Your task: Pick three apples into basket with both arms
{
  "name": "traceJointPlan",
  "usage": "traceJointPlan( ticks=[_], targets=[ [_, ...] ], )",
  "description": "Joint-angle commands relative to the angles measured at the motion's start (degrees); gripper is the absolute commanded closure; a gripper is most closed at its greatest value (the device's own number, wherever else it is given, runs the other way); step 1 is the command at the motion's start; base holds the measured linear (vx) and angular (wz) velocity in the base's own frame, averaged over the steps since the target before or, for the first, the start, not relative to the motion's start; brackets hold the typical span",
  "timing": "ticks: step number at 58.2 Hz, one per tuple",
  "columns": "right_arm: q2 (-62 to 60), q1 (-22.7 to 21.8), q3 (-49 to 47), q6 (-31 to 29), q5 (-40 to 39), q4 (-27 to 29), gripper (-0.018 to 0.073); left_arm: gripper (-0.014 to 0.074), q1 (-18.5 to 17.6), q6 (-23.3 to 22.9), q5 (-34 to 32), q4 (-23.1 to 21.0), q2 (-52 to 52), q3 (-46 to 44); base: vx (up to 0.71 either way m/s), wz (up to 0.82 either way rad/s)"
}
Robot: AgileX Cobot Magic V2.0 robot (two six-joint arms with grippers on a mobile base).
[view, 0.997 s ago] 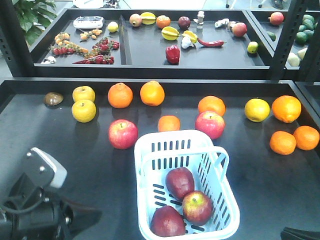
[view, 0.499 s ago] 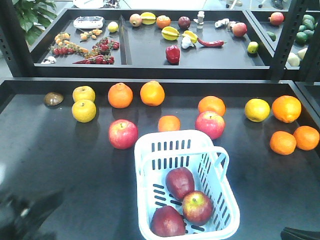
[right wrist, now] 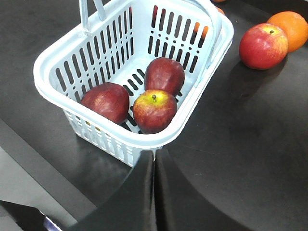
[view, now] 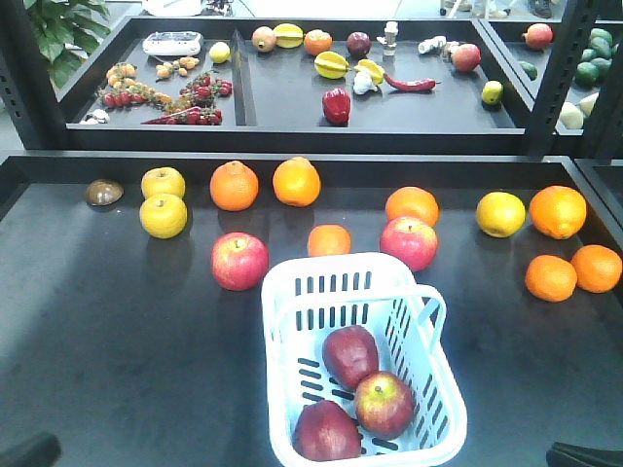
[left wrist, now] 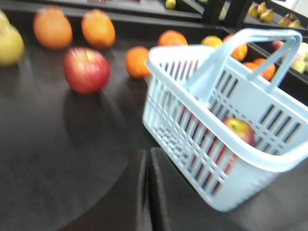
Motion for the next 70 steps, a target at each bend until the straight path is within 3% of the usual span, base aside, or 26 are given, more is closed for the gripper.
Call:
traceJointPlan(
  ticks=[1, 25, 37, 59, 70],
  targets=[
    [0.44, -0.05, -1.46, -0.17, -3.87, 0.13, 0.0567, 0.0602, 2.78, 0.08, -4.28, 2.55, -2.01, -1.38, 0.0, 0.0],
    [0.44, -0.05, -1.46, -0.17, -3.87, 0.13, 0.0567, 0.0602, 17.56, 0.93, 1.26, 4.23, -17.7, -1.38, 0.0, 0.0],
    [0.38, -0.05, -1.46, -0.17, -3.86, 0.18, 0.0567, 0.0602, 23.9, 0.66, 3.43, 4.28, -17.32, -1.38, 0.0, 0.0],
    [0.38, -0.05, -1.46, -0.17, -3.86, 0.18, 0.0567, 0.0602, 25.18, 0.48, 0.33, 4.42, -17.32, -1.38, 0.0, 0.0],
    [0.38, -0.05, -1.46, -0.17, -3.86, 0.18, 0.0567, 0.0602, 25.18, -0.13, -0.72, 7.87, -17.32, -1.38, 0.0, 0.0]
  ],
)
